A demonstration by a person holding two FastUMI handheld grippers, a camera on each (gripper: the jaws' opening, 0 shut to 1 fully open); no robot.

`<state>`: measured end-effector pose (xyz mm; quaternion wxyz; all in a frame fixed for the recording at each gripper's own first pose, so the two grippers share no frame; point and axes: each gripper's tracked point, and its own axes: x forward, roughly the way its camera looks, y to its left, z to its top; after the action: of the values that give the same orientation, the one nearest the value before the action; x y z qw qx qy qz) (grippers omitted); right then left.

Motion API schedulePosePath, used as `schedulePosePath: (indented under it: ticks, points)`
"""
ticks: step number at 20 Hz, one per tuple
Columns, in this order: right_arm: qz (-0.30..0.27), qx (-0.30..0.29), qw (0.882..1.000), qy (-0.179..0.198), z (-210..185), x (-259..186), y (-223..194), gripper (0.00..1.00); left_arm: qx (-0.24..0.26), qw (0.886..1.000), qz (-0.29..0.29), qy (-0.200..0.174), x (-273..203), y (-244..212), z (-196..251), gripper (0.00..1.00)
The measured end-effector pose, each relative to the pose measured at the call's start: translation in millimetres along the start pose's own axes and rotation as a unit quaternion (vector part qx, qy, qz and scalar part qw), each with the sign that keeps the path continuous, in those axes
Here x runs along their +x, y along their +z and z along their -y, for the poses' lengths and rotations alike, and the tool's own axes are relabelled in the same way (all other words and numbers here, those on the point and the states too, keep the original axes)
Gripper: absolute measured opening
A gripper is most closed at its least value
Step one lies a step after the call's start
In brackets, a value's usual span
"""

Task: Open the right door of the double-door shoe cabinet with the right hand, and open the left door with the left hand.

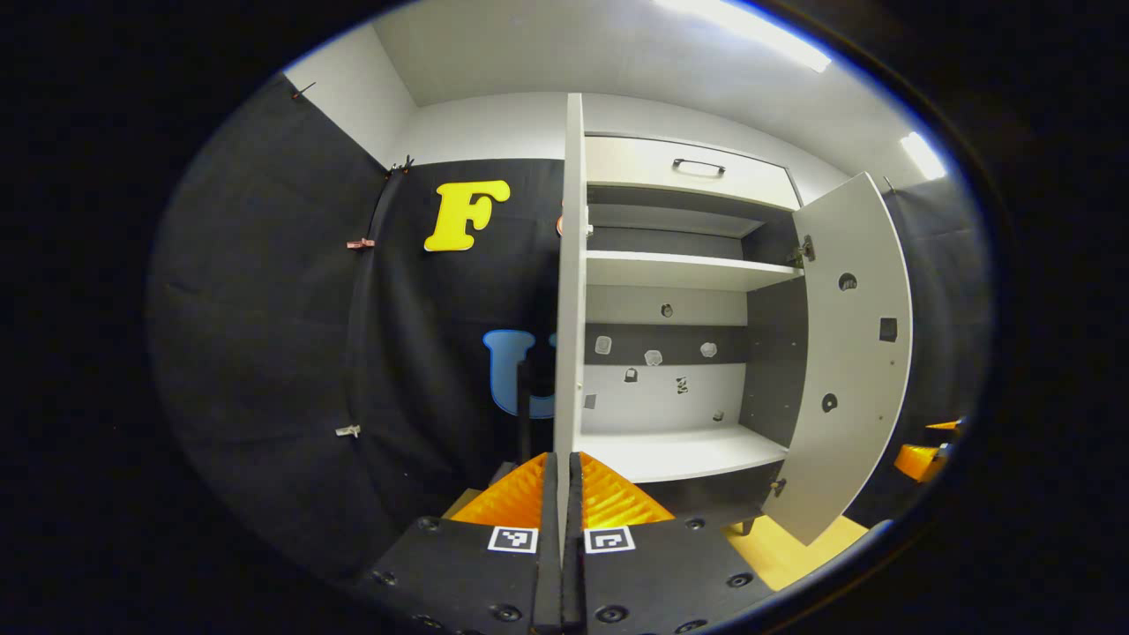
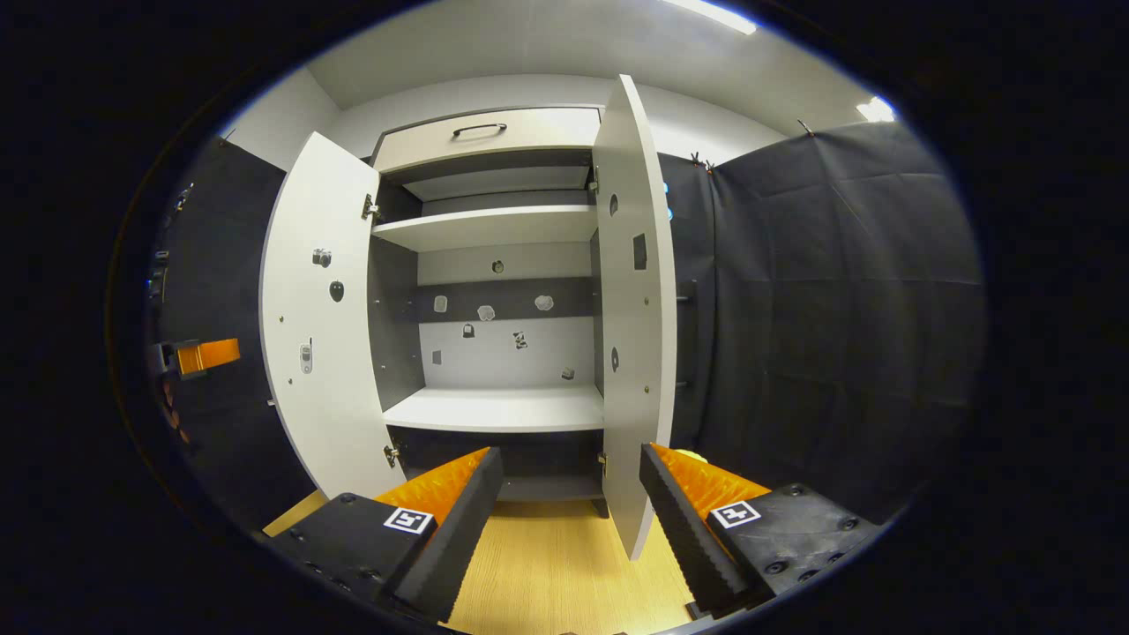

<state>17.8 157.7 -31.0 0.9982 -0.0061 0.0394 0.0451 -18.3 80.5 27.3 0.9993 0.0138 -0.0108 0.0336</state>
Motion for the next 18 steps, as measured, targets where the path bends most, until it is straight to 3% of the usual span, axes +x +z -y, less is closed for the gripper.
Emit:
schedulePosePath:
  ticks: [3, 5, 8, 10, 12, 18]
  points:
    - [0.011, 0.007, 1.0, 0.007, -9.8, 2.1, 2.6, 0.98, 0.026, 0.999, -0.016, -0.013, -14.3, -18.3, 29.6, 0.12]
    - [0.027, 0.017, 0.999, 0.007, -10.7, -3.3, 5.2, 0.98, 0.048, 0.998, -0.027, -0.008, -23.5, -25.8, 38.6, 0.31]
    - [0.03, 0.008, 1.0, 0.0, -4.0, -11.5, 0.2, 0.98, 0.035, 0.999, -0.023, -0.006, -42.9, -26.1, 50.0, 0.78]
    - [0.02, -0.008, 1.0, -0.008, 7.5, -16.5, -5.1, 0.98, 0.013, 1.0, -0.015, -0.007, -54.2, -22.2, 54.2, 0.92]
    - [0.008, -0.012, 1.0, -0.012, 14.7, -19.3, -10.3, 0.98, 0.012, 1.0, -0.011, -0.004, -60.9, -19.0, 52.7, 0.98]
    - [0.0, 0.001, 1.0, -0.008, 22.2, -17.6, -8.8, 0.98, 0.034, 0.999, -0.014, 0.011, -70.9, -23.4, 50.7, 0.98]
